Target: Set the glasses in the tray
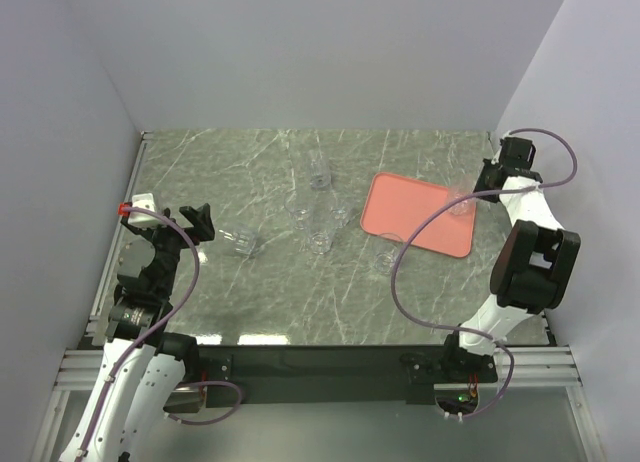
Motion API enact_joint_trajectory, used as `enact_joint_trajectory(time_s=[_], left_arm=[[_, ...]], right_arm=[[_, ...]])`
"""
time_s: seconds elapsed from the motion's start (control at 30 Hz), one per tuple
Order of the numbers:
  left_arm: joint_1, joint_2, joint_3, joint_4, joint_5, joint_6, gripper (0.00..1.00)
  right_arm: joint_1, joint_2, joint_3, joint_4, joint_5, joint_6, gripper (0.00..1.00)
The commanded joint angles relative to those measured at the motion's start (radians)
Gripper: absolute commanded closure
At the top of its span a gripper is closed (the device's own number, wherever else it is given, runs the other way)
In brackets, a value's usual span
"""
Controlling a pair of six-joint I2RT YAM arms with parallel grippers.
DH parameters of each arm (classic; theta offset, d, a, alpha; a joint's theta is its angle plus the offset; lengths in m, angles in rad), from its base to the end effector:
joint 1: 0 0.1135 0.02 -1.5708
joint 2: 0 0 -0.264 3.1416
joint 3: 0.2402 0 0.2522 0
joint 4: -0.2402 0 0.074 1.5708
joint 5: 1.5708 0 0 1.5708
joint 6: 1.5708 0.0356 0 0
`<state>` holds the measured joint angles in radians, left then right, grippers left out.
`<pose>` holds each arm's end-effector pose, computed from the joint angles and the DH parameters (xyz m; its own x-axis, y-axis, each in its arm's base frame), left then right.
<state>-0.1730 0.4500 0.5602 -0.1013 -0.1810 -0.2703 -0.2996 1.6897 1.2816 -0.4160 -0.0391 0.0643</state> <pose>0.1274 -0.0158 0.3159 0.0106 -0.2685 -0.9632 -0.0054 0.9633 -0.2685 0.3581 -0.1092 0.2531 -0.6825 0.2780 -0.6760 0.3141 0.9466 0.0723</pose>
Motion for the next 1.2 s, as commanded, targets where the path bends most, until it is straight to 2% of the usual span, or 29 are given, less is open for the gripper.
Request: enact_joint_trajectory(time_s=[0.0, 0.5, 0.63, 0.73, 0.83, 0.97, 1.17], left_arm=[[-0.003, 0.006, 0.0, 0.029, 0.0, 0.022, 0.01], [-0.003, 0.013, 0.0, 0.028, 0.0, 0.023, 0.01], [-0.003, 0.015, 0.0, 0.029, 0.003, 0.023, 0.01], [-0.002, 0.018, 0.0, 0.031, 0.011, 0.023, 0.01], [-0.003, 0.019, 0.001, 0.031, 0.035, 0.023, 0.01], [-0.003, 0.021, 0.007, 0.034, 0.122, 0.019, 0.01], [-0.005, 0.085, 0.03, 0.057, 0.287, -0.078, 0.01]], right_arm=[[-0.021, 0.016, 0.065, 0.005, -0.025, 0.038, 1.0], [-0.058, 0.146, 0.176, -0.035, -0.034, 0.052, 1.0], [-0.064, 0.163, 0.197, -0.053, -0.061, 0.04, 0.87], [-0.07, 0.15, 0.193, -0.049, -0.076, 0.031, 0.66], [-0.076, 0.113, 0.173, -0.04, -0.09, 0.02, 0.56], [-0.081, 0.025, 0.093, 0.0, -0.102, -0.001, 0.47], [-0.082, -0.182, -0.078, 0.055, -0.209, -0.092, 0.39]])
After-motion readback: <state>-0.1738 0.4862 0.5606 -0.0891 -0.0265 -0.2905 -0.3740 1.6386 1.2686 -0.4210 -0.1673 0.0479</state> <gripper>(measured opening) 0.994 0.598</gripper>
